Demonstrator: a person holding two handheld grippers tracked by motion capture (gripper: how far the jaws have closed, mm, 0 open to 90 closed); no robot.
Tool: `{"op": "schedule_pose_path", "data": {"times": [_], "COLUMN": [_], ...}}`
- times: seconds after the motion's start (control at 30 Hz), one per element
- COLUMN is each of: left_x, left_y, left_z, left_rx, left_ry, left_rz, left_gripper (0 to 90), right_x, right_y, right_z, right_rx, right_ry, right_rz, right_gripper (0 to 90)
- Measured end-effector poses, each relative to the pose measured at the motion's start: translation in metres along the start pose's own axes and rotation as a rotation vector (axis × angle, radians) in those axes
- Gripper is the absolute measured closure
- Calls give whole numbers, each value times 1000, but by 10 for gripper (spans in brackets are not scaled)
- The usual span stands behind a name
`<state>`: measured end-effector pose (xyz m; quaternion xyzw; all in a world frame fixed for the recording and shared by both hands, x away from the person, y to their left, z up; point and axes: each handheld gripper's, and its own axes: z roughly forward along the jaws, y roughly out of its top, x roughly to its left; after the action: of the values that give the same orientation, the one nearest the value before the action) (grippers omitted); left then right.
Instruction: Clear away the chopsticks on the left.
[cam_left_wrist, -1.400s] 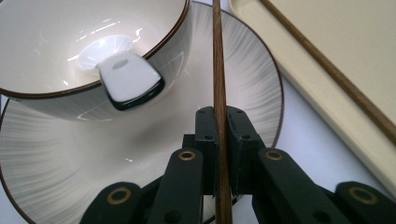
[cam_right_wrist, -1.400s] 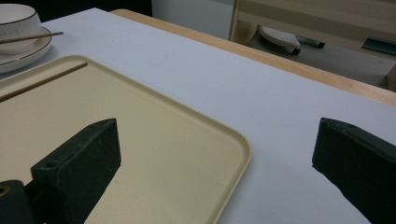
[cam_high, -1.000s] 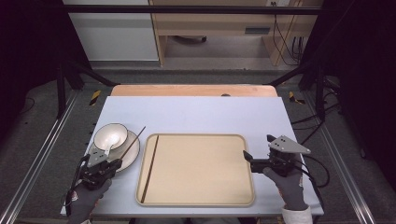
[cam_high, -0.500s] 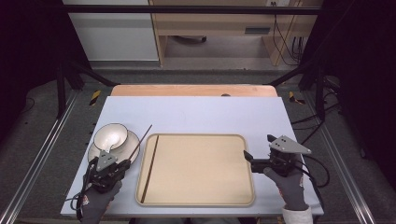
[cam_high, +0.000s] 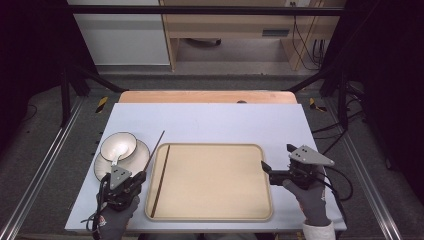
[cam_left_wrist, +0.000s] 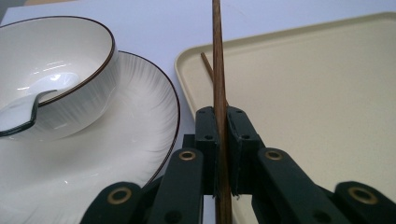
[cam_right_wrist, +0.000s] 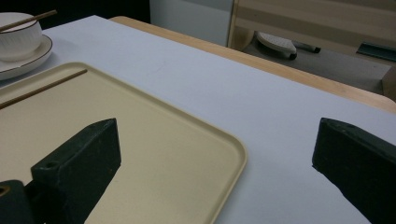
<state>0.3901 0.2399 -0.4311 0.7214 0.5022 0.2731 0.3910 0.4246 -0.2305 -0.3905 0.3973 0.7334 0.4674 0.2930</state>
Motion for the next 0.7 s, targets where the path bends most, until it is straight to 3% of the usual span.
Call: {"op": "schedule_pose_path", "data": {"times": [0.3, 0.43, 0.7], "left_x": [-17, -25, -41], "left_y": [1, 4, 5], "left_z": [0, 1, 4], "left_rx": [-20, -29, -60], "left_ry": [34, 52, 49], "left_rz": [-42, -38, -88], "left_gripper": [840, 840, 840], "right_x": [0, 1, 1], "right_y": [1, 2, 3], "right_z": [-3, -3, -6], "right_rx": [-9, -12, -22], "right_ry": [-4, -3, 5], "right_rz": [2, -1, -1], "right_gripper": [13, 13, 13]}}
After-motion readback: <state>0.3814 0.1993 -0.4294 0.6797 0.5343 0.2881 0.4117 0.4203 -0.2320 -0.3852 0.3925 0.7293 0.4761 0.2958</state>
